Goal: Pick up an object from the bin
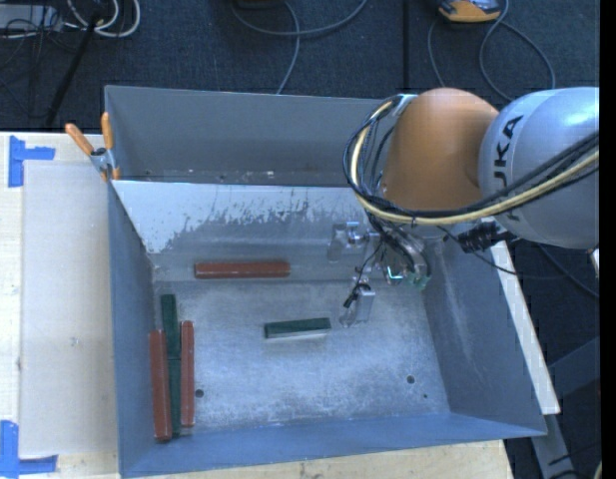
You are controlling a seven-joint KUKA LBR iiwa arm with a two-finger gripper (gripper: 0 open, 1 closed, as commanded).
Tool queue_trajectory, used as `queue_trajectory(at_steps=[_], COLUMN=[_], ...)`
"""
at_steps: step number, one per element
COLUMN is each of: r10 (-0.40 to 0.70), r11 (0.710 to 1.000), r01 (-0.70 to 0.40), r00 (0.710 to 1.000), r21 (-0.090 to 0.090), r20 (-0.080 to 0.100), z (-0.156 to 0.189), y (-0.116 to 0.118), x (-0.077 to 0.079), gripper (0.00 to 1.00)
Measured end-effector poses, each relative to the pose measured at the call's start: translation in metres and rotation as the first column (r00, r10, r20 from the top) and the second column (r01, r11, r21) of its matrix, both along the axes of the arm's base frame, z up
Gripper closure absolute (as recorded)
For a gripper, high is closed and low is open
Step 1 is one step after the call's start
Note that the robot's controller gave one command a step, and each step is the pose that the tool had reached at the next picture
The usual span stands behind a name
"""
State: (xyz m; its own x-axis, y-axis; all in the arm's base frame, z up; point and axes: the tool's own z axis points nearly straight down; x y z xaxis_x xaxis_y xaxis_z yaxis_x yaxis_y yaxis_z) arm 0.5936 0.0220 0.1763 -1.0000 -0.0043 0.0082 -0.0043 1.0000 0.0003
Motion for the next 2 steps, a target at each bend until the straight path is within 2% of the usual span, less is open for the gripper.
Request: queue_trajectory(at_steps=[1, 2], r10=[-0.081, -0.178], r11=[0.997, 0.984], r01=[0.081, 0.178], r00=[0.997, 0.984], r21=[0.000, 0.001], r20=[-0.002, 0.009], z=[-0.111, -0.076], y=[0.034, 0.042], x=[-0.023, -0.032], gripper=[0.00, 0.00])
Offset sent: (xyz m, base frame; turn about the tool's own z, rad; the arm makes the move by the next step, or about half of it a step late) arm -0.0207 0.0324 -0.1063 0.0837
